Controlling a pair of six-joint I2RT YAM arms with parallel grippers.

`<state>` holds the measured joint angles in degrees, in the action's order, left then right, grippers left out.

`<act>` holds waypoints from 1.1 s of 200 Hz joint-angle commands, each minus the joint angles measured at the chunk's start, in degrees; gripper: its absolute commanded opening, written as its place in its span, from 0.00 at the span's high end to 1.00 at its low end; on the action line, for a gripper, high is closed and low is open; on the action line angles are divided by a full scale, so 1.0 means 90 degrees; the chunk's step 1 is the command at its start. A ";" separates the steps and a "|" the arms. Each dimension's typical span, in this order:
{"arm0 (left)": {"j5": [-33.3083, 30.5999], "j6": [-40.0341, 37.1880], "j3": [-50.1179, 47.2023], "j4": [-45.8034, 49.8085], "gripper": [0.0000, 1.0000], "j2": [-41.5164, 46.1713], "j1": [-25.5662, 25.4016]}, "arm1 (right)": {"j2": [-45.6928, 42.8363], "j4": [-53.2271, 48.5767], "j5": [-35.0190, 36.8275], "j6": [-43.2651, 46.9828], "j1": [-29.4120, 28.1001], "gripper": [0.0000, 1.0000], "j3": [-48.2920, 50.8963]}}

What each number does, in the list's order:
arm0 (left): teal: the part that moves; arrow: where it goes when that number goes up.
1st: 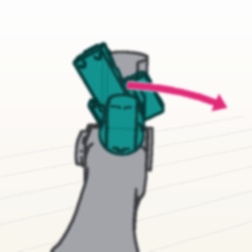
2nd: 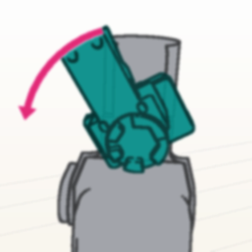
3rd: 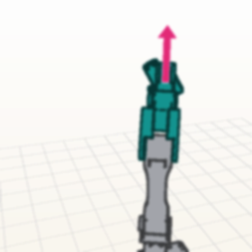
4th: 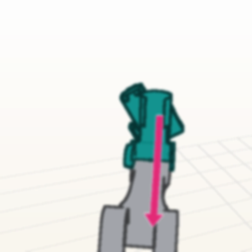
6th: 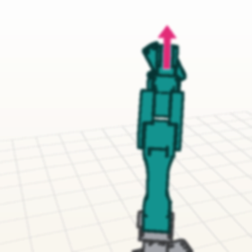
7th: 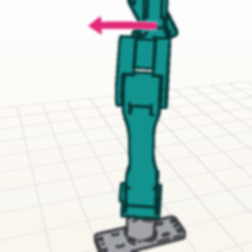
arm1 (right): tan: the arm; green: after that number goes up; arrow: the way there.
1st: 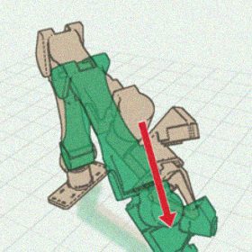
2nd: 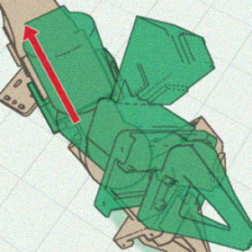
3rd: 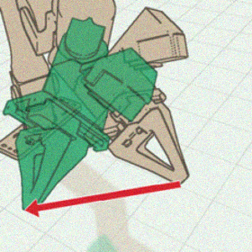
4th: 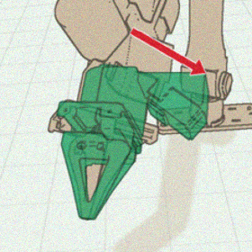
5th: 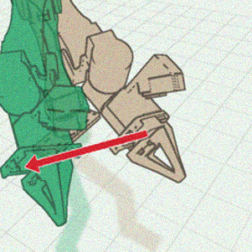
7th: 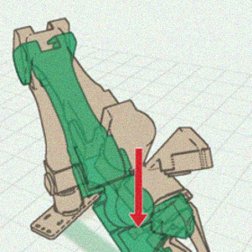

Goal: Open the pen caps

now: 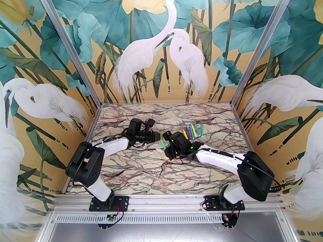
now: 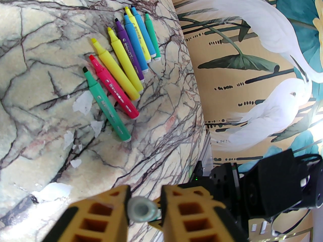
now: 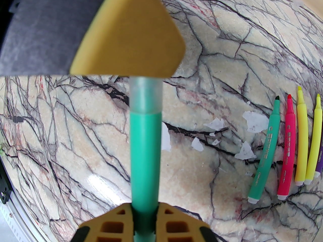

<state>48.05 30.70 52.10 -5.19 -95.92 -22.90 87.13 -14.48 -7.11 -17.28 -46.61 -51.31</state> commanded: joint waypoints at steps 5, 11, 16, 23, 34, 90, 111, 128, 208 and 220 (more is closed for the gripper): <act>0.0238 -0.0001 0.0157 -0.0160 0.83 -0.0093 -0.0054 | -0.0165 0.0093 0.0107 0.0079 0.0028 0.90 -0.0031; 0.0244 0.0006 0.0162 -0.0170 0.85 -0.0093 -0.0054 | -0.0155 0.0083 0.0124 0.0066 0.0023 0.86 -0.0037; 0.0260 0.0014 0.0168 -0.0168 0.86 -0.0082 -0.0056 | -0.0138 0.0068 0.0146 0.0064 0.0027 0.83 -0.0050; 0.0278 0.0017 0.0171 -0.0185 0.87 -0.0070 -0.0058 | -0.0098 0.0043 0.0156 0.0056 0.0041 0.78 -0.0068; 0.0288 0.0027 0.0178 -0.0182 0.90 -0.0047 -0.0053 | -0.0002 -0.0018 0.0148 0.0036 0.0070 0.71 -0.0125; 0.0439 0.0148 0.0253 -0.0198 0.92 0.0012 -0.0062 | 0.0447 0.0271 0.0031 -0.0011 0.0129 0.61 -0.0255; 0.0584 0.0306 0.0254 -0.0381 0.93 0.0006 -0.0056 | 0.0552 0.0393 0.0008 -0.0014 0.0158 0.62 -0.0304; 0.0596 0.0338 0.0269 -0.0405 0.93 0.0013 -0.0054 | 0.0563 0.0473 -0.0034 -0.0014 0.0179 0.66 -0.0315; -0.0102 0.0296 0.0517 0.0000 1.00 -0.0040 -0.0037 | 0.0398 0.0287 -0.0110 0.0131 0.0189 0.97 -0.0025; -0.0277 0.0290 0.0614 0.0137 1.00 -0.0026 -0.0013 | 0.0346 0.0261 -0.0177 0.0165 0.0188 1.00 0.0119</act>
<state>49.50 33.06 54.87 -5.65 -96.07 -23.14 91.77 -10.22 -7.79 -16.64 -45.23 -52.53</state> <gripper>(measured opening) 0.163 0.180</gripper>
